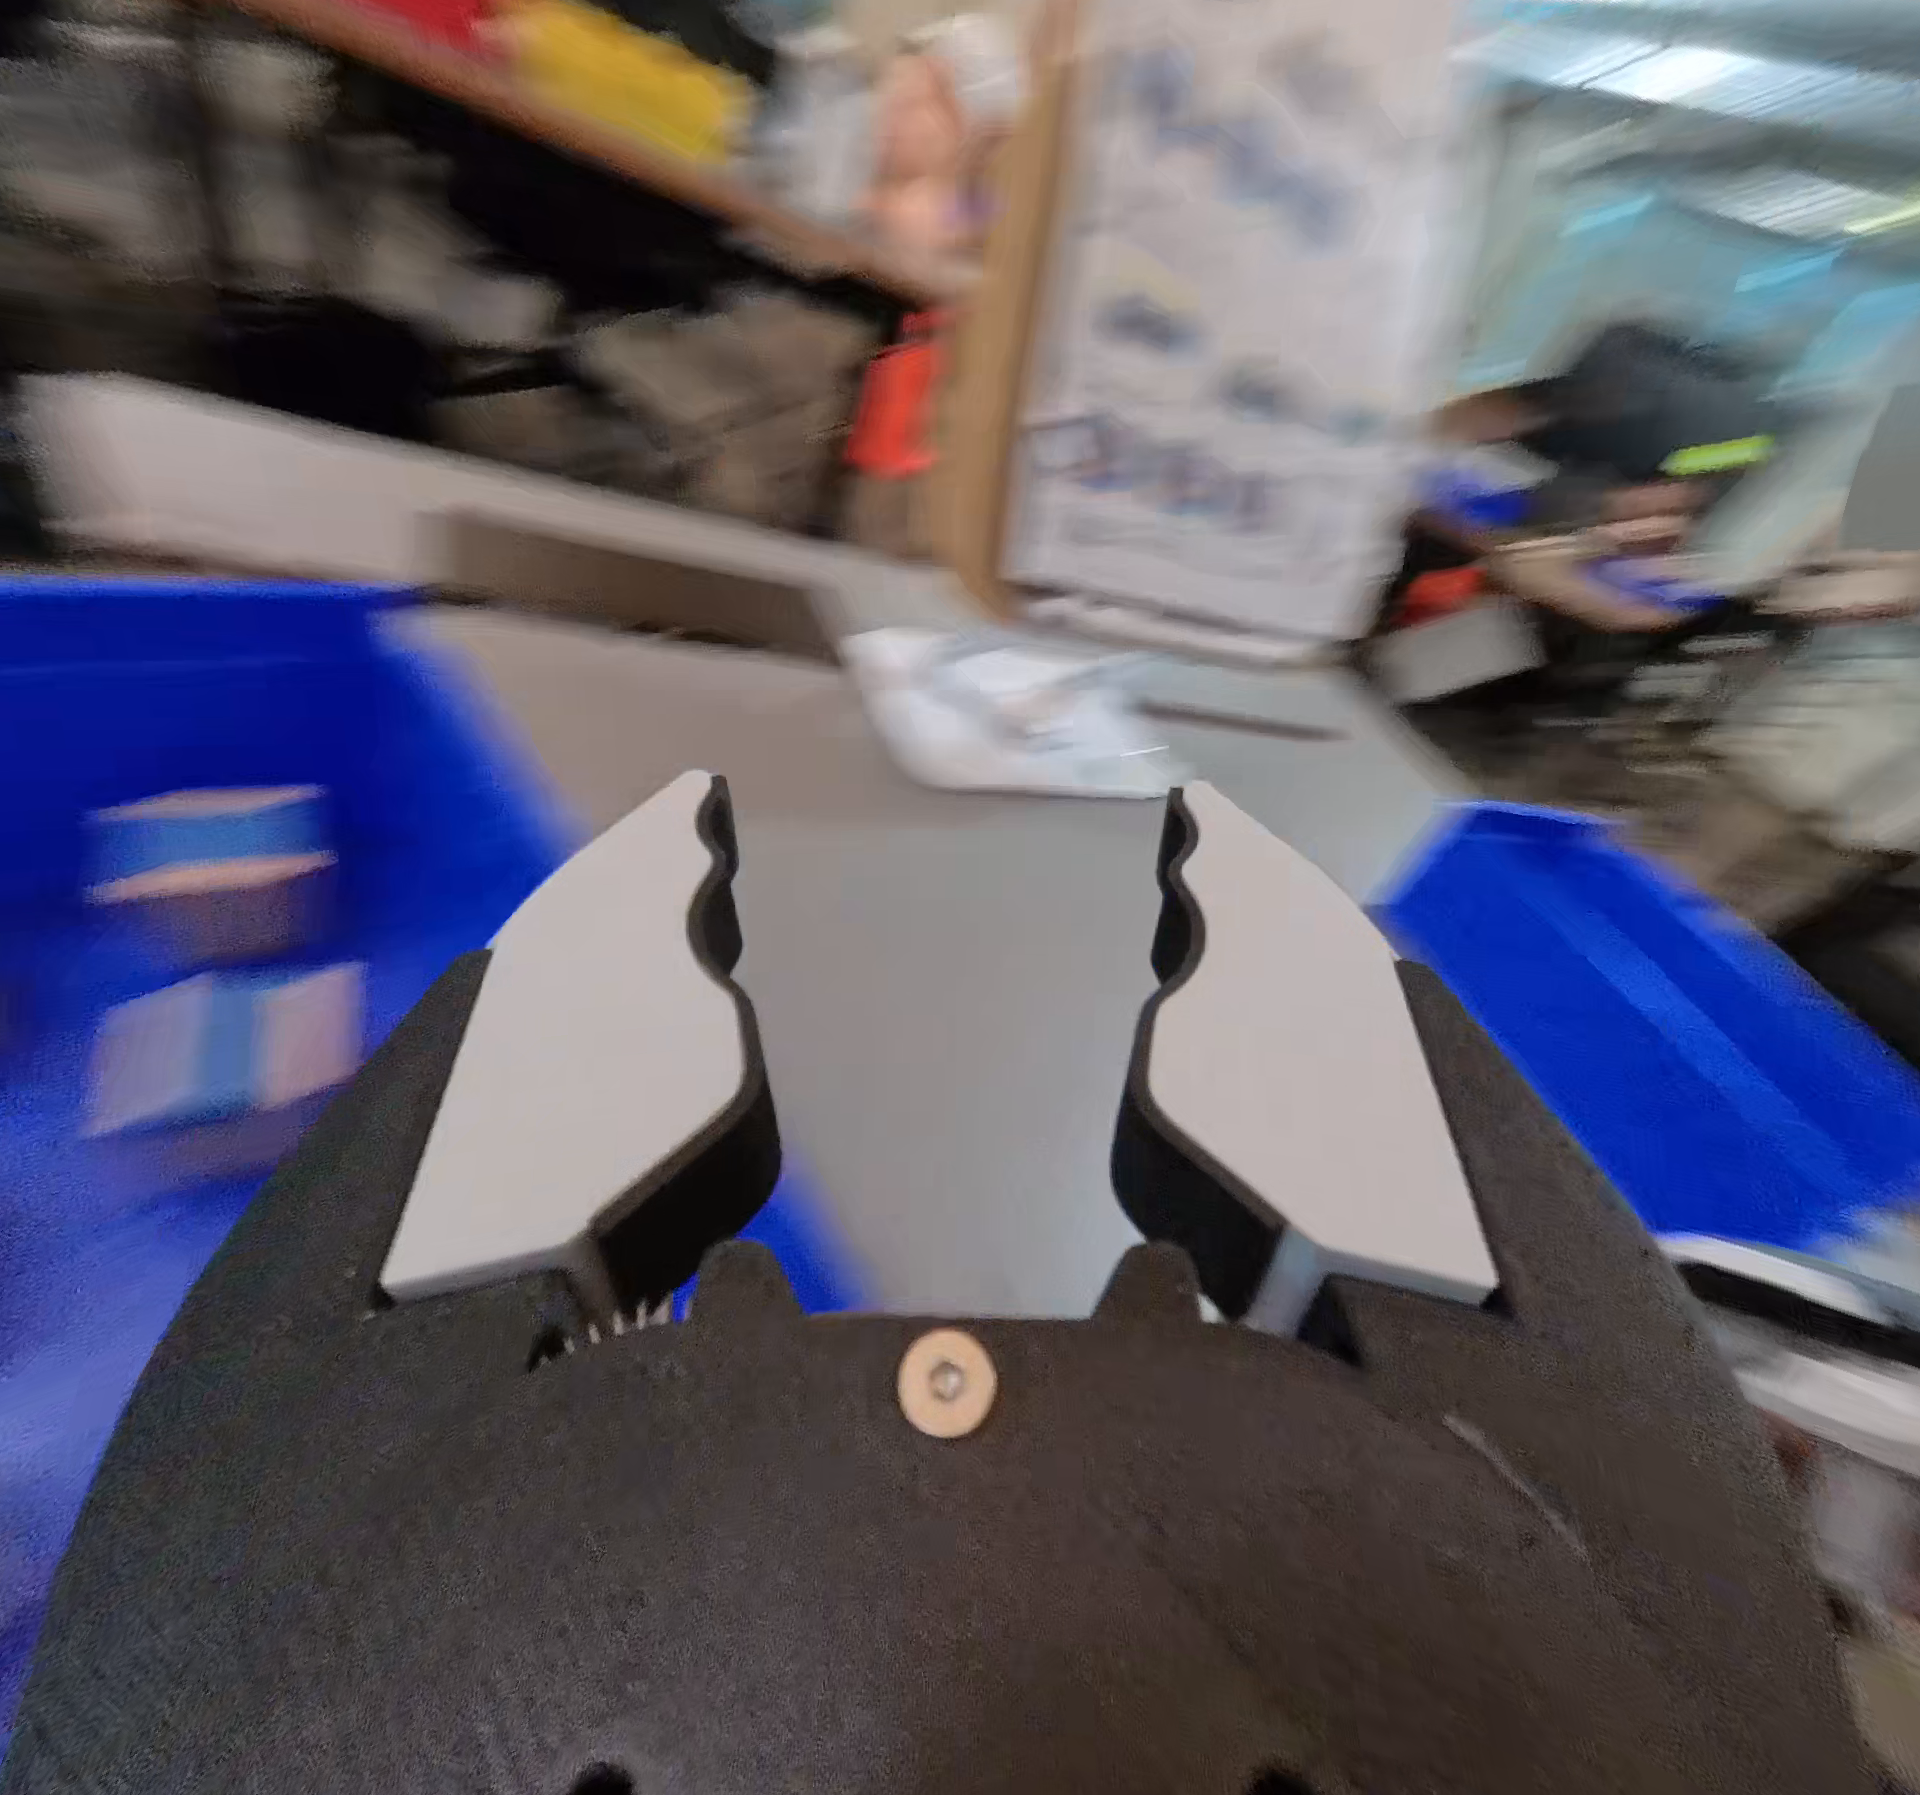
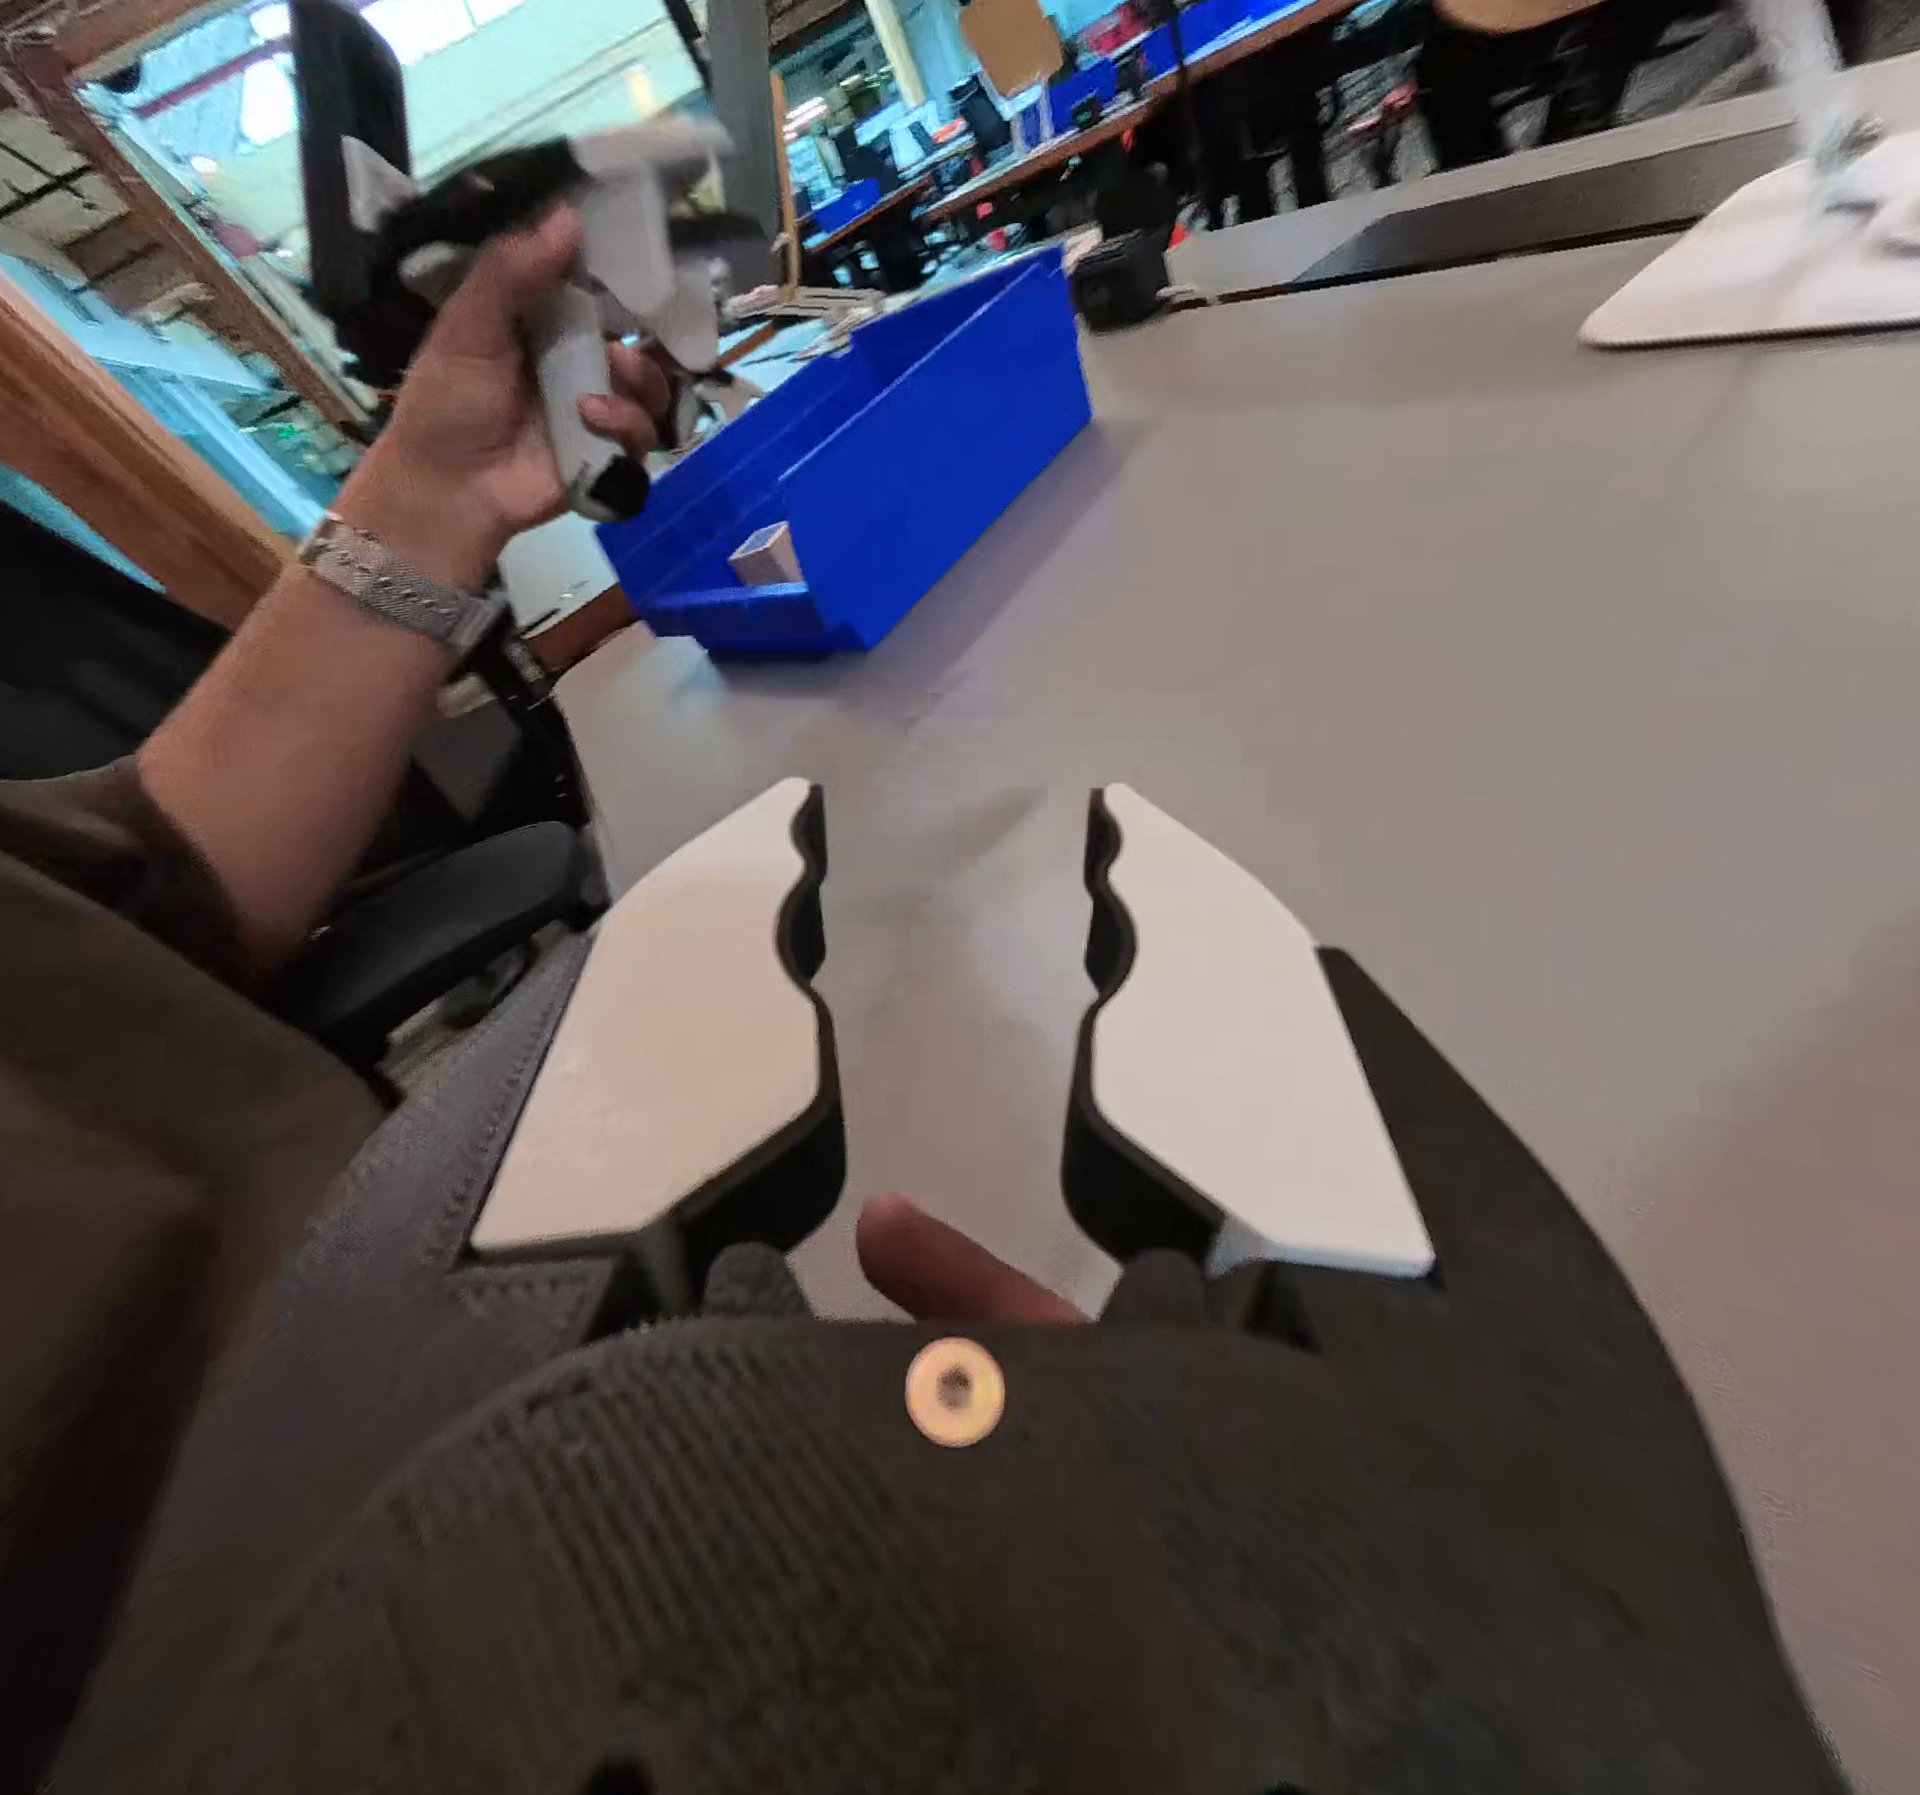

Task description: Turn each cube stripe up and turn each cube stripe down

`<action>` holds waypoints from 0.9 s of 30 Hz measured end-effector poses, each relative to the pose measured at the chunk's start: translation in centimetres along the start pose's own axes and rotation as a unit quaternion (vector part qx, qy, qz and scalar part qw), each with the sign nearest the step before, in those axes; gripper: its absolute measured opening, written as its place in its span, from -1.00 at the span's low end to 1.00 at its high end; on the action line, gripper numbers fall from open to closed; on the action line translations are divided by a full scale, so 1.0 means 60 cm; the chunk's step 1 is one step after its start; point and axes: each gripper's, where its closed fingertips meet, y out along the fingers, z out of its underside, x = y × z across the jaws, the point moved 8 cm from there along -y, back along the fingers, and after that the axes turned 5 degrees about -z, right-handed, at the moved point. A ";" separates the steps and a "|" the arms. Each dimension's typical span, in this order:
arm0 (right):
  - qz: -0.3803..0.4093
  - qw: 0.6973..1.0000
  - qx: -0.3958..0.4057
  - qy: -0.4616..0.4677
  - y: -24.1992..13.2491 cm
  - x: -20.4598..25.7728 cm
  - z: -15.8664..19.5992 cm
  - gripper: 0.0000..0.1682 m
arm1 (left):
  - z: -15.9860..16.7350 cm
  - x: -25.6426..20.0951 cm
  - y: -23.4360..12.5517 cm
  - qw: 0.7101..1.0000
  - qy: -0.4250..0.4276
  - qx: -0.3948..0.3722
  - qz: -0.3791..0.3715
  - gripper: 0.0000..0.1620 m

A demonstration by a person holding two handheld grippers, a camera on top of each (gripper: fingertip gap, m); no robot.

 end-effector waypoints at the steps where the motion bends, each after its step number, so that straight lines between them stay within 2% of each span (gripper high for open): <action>1: -0.013 1.000 0.001 0.004 0.004 0.001 0.000 -0.42 | 0.002 0.045 -0.013 0.996 0.016 0.034 -0.087 -0.03; 3: -0.020 1.000 0.002 0.005 0.010 -0.005 -0.002 -0.42 | 0.022 0.116 -0.034 0.967 0.020 0.150 -0.206 -0.04; 5: -0.016 1.000 0.009 0.015 0.012 -0.015 0.002 -0.42 | 0.044 0.153 -0.046 0.937 0.030 0.236 -0.255 -0.03; 10: -0.061 0.992 -0.005 0.113 0.013 -0.022 0.007 -0.41 | 0.083 0.200 -0.046 0.867 0.126 0.302 -0.376 -0.01; 12: -0.084 0.987 -0.023 0.137 0.011 -0.020 0.002 -0.42 | 0.109 0.219 -0.039 0.827 0.162 0.333 -0.422 -0.02; 15: -0.109 0.983 -0.040 0.143 0.006 -0.017 -0.005 -0.42 | 0.138 0.239 -0.034 0.766 0.213 0.372 -0.479 -0.16; 16: -0.118 0.982 -0.044 0.144 0.005 -0.015 -0.007 -0.43 | 0.141 0.241 -0.033 0.756 0.225 0.374 -0.488 -0.19; 17: -0.127 0.980 -0.048 0.146 0.004 -0.012 -0.008 -0.43 | 0.146 0.241 -0.031 0.755 0.224 0.379 -0.486 -0.24; 19: -0.140 0.977 -0.053 0.148 0.004 -0.008 -0.010 -0.44 | 0.153 0.245 -0.030 0.757 0.221 0.379 -0.485 -0.20; 21: -0.146 0.977 -0.050 0.146 0.006 -0.005 -0.009 -0.44 | 0.148 0.248 -0.034 0.757 0.225 0.369 -0.490 -0.35; 25: -0.149 0.978 -0.036 0.143 0.011 -0.004 -0.003 -0.45 | 0.133 0.246 -0.037 0.814 0.154 0.337 -0.448 -0.37; 27: -0.150 0.977 -0.036 0.148 0.013 -0.005 -0.002 -0.45 | 0.120 0.244 -0.040 0.829 0.140 0.315 -0.440 -0.38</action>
